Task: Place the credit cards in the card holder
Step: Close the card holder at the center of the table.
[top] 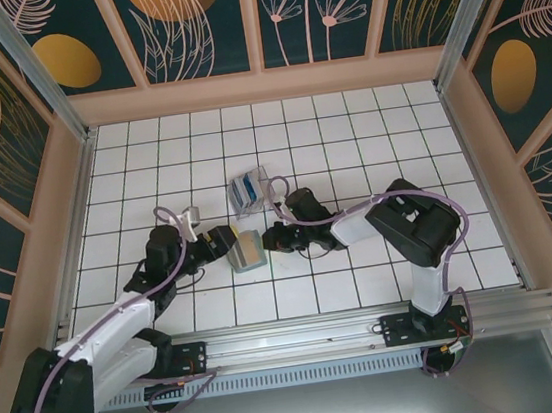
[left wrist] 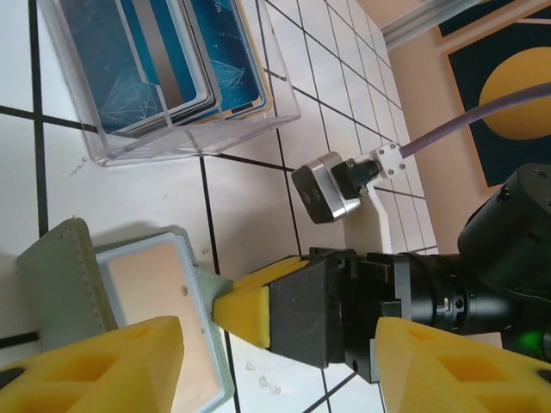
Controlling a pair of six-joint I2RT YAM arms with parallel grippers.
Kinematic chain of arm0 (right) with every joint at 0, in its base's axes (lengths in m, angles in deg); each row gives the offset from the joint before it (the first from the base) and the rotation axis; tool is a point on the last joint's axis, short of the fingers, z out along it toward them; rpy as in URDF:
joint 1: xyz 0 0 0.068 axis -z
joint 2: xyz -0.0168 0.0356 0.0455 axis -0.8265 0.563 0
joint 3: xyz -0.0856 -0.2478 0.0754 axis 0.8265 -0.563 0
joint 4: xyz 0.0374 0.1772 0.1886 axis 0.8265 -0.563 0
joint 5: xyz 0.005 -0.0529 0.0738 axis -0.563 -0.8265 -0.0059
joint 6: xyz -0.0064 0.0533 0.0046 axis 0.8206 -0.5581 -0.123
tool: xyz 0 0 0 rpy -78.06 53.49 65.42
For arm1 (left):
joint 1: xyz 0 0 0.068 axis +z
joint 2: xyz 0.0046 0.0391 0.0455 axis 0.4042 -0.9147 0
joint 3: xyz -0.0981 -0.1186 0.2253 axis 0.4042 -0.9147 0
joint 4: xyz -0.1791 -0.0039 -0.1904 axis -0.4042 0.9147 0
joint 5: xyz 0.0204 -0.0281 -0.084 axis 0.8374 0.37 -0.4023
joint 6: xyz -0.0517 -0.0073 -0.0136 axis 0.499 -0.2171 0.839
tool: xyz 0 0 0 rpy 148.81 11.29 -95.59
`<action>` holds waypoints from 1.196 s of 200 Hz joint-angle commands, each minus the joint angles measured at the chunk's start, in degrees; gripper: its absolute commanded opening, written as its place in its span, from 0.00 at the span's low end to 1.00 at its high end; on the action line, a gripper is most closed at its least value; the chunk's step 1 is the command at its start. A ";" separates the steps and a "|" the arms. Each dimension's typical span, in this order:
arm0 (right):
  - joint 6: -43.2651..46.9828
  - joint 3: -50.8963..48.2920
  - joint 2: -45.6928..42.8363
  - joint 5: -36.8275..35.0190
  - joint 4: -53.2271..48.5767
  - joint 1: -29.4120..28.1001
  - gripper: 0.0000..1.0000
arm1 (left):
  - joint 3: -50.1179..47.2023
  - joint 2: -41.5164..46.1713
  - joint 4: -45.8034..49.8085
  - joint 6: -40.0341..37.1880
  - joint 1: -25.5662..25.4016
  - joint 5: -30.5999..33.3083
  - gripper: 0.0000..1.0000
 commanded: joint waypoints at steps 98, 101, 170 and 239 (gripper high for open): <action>-1.17 -0.36 0.66 2.87 5.07 -0.22 0.21 | 6.74 -25.32 -20.07 0.45 -5.64 -7.86 0.56; -0.86 -0.63 0.45 2.87 5.18 -0.10 0.23 | 6.87 -25.80 -19.83 0.29 -5.80 -7.81 0.56; 27.20 -7.48 -11.84 -3.66 1.06 4.14 0.38 | 6.97 -34.21 -20.16 -0.91 -5.98 -8.08 0.51; 58.89 -9.17 -10.91 0.62 8.70 2.81 0.44 | 7.32 -19.50 -7.12 -4.35 -2.86 -4.51 0.54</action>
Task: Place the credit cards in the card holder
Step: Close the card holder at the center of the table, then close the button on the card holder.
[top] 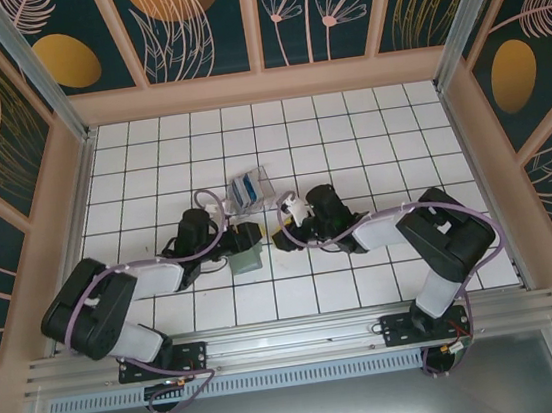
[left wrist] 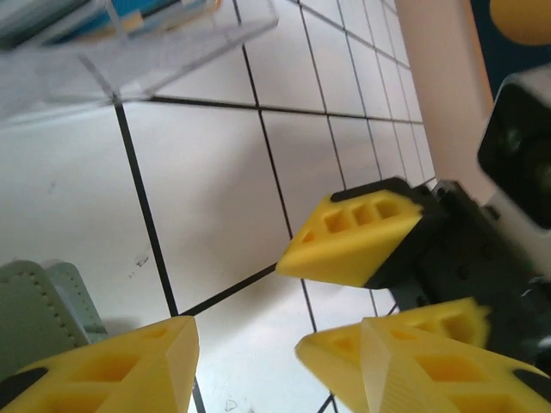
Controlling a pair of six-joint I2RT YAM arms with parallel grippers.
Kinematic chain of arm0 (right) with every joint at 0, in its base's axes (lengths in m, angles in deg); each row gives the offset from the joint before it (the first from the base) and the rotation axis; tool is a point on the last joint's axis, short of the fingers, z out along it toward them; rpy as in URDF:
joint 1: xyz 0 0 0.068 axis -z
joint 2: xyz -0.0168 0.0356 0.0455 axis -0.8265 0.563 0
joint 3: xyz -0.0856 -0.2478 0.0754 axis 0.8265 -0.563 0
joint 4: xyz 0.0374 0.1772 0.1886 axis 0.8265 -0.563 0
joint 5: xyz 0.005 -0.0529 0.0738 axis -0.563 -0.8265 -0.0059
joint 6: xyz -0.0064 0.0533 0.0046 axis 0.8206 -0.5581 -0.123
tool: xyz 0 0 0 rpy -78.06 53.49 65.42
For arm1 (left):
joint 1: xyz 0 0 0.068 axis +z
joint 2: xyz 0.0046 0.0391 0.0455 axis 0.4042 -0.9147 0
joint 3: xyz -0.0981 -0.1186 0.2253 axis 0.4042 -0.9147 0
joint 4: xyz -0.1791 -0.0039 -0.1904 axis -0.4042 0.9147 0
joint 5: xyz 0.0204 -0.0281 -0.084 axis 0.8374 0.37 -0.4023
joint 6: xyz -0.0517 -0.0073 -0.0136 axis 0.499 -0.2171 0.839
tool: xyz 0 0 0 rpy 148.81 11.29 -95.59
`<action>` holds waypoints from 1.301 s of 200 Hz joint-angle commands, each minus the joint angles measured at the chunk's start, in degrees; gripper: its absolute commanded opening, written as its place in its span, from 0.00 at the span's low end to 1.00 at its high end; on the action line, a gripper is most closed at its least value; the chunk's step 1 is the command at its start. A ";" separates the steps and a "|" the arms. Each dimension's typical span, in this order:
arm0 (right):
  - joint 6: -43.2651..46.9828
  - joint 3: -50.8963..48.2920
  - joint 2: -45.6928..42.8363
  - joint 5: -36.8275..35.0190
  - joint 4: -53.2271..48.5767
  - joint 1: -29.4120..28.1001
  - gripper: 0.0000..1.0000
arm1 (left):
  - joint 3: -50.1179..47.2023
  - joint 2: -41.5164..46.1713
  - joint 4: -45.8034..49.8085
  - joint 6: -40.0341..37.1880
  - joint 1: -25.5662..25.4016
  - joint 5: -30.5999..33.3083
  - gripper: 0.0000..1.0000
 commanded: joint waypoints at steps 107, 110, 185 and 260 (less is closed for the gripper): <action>31.48 15.42 15.48 5.99 -8.22 -3.59 0.49 | 2.46 2.20 26.35 -11.03 7.21 15.93 0.37; 31.91 15.80 15.89 5.92 -9.22 -3.66 0.48 | 2.55 1.78 26.15 -11.14 7.22 15.71 0.34; 33.10 19.47 18.84 7.12 -19.60 -4.48 0.44 | 3.77 -5.35 25.37 -12.10 6.46 15.58 0.21; 28.93 9.87 13.15 -0.66 -10.52 -4.53 0.05 | 2.93 -6.19 25.31 -11.98 4.54 18.19 0.22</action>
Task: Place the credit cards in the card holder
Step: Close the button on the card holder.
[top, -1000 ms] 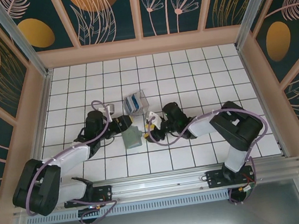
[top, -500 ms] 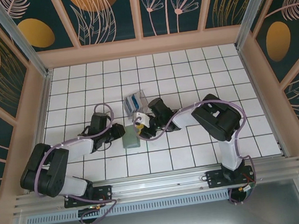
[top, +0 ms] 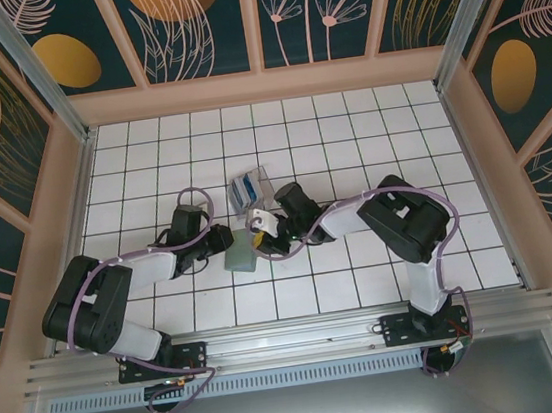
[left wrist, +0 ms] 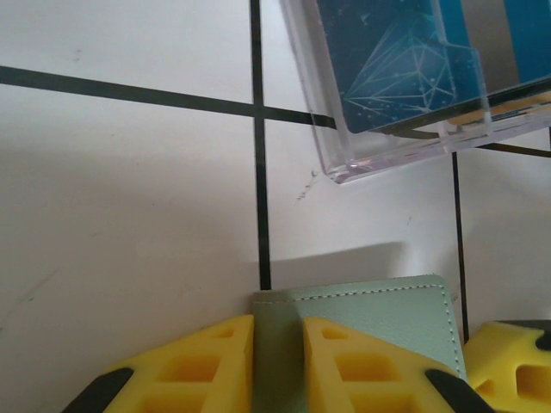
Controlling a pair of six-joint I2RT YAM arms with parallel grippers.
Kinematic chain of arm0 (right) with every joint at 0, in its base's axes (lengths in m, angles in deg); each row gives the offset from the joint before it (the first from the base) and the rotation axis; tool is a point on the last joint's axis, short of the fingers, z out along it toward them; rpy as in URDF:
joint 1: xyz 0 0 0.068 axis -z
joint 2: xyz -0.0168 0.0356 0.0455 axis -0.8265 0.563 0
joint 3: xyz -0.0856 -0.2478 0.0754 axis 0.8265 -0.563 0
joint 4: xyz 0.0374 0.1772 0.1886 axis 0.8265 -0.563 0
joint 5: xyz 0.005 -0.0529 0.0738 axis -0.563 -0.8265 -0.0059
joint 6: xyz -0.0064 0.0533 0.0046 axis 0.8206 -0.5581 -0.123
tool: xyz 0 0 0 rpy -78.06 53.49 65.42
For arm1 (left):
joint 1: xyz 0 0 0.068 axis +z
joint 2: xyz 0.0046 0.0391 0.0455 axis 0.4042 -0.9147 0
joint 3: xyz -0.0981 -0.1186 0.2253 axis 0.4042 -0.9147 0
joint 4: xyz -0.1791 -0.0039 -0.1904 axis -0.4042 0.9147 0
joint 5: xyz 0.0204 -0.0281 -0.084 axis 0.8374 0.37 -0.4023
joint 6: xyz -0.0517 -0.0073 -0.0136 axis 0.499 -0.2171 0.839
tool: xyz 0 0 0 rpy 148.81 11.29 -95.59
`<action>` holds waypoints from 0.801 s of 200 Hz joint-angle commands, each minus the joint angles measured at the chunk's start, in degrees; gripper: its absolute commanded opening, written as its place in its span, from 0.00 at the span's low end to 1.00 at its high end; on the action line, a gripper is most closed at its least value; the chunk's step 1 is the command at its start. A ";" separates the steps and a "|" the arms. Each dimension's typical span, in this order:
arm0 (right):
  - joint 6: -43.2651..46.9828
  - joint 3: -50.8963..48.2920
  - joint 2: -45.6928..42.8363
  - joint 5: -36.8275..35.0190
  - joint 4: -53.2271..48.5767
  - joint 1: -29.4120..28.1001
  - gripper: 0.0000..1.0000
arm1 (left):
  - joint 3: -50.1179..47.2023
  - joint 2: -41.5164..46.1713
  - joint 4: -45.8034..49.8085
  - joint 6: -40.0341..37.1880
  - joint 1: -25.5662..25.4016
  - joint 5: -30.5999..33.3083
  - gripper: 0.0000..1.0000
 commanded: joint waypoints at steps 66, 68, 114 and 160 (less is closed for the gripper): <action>-10.12 -10.20 -7.02 1.63 7.18 -0.14 0.02 | -2.47 -1.93 5.15 0.12 -2.07 4.73 0.22; -10.42 -10.20 -7.26 2.00 7.14 -0.14 0.02 | -2.54 -1.80 5.14 0.19 -2.07 4.78 0.22; -12.38 -18.31 -13.22 4.89 15.03 -0.32 0.00 | -3.00 -1.64 4.18 0.54 -2.14 4.07 0.25; -13.90 -22.25 -15.70 4.97 28.47 -1.27 0.00 | -0.80 -2.62 4.04 -1.89 -6.32 4.31 0.30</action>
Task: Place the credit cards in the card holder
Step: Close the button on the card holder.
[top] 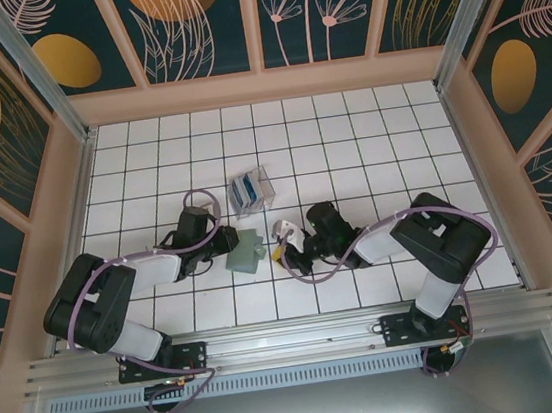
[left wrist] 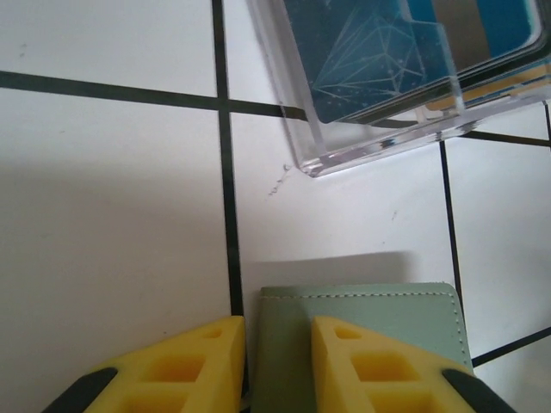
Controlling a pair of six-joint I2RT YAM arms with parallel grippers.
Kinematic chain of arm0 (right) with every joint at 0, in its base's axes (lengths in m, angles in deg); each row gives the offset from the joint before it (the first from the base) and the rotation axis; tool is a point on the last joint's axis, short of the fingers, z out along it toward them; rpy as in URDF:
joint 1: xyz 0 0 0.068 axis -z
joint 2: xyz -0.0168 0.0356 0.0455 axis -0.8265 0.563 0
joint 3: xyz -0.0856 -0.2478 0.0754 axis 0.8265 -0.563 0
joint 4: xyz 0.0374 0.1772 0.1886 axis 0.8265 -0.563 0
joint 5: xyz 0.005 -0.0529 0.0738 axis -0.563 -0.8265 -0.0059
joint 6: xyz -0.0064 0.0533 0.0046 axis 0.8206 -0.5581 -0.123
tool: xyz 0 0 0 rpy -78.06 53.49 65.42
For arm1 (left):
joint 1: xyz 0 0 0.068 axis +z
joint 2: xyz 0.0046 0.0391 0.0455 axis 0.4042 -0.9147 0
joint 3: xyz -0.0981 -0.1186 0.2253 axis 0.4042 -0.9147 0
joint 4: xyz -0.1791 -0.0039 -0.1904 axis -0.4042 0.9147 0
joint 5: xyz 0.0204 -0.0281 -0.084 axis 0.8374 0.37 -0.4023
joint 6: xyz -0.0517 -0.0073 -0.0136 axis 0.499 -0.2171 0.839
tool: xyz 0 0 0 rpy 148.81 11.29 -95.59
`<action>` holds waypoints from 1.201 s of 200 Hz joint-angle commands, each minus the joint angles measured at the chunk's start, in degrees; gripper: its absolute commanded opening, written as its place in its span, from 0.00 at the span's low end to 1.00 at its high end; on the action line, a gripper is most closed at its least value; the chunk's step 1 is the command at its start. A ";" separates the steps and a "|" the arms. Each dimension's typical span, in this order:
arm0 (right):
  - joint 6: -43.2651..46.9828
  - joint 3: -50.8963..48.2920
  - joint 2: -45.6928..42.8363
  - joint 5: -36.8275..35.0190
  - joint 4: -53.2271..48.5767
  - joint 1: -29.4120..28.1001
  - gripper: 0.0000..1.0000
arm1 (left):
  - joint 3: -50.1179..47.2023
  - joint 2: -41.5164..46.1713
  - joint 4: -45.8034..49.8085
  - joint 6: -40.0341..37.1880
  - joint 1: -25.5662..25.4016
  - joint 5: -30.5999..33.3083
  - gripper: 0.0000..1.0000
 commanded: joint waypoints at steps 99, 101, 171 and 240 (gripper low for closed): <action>-16.50 1.99 -0.83 -3.39 0.47 -2.49 0.39 | -2.90 1.70 5.18 0.65 -3.51 -3.17 0.37; -16.43 1.89 -0.69 -3.49 0.40 -2.56 0.38 | -2.93 1.86 5.22 0.66 -3.51 -3.27 0.38; -19.64 4.05 6.44 -3.88 1.58 -2.85 0.31 | -1.36 2.06 8.84 0.30 -3.64 -7.23 0.39; -16.05 8.44 10.00 0.85 -0.45 -2.75 0.15 | -3.64 0.29 4.65 4.10 -3.65 -12.36 0.39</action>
